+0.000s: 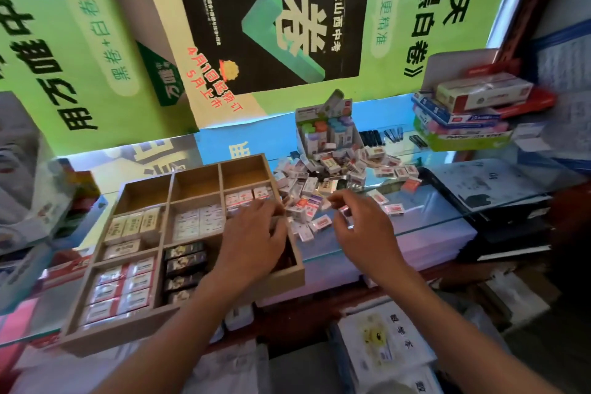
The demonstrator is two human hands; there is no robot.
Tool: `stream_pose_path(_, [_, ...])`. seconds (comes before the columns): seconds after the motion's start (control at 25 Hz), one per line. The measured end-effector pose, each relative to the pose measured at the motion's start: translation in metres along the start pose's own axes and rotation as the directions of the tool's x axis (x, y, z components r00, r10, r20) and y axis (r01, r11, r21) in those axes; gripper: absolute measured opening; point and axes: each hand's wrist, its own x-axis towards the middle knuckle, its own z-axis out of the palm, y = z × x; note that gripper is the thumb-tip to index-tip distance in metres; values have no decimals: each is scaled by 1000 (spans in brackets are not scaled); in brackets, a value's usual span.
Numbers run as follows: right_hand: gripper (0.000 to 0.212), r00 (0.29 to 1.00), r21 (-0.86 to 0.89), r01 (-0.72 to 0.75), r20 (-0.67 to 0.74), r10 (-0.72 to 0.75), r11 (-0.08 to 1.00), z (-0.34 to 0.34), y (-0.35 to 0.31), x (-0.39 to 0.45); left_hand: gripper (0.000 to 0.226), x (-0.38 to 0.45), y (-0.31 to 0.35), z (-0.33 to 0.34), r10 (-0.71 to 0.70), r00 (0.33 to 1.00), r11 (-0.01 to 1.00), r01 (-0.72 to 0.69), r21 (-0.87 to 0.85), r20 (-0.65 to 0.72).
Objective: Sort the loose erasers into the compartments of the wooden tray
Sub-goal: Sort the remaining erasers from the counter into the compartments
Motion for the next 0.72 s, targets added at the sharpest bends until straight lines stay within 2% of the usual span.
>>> stream_pose_path(0.12, [31,998,-126,-12,67,21,992,-5,26,37,18,3,-4,7,-27,1000,1000,27,-7,5])
stream_pose_path(0.2, [32,988,-199,28,154,3,980,0,28,64,15,2,-5,7,13,1000,1000,-13,7,3])
stream_pose_path(0.28, [31,958,-386,92,287,25,918,10,20,82,16,0,-4,6,27,999,999,-28,18,18])
stream_pose_path(0.36, [34,930,-536,94,349,119,839,17,16,92,18,-2,-5,7,25,999,999,-25,21,30])
stream_pose_path(0.56, [32,940,-565,-5,279,196,825,26,15,99,18,-1,-8,10,7,1000,999,-8,41,28])
stream_pose_path(0.72, [22,945,-513,-168,161,286,842,26,13,102,18,-3,-7,9,-2,999,999,1,42,35])
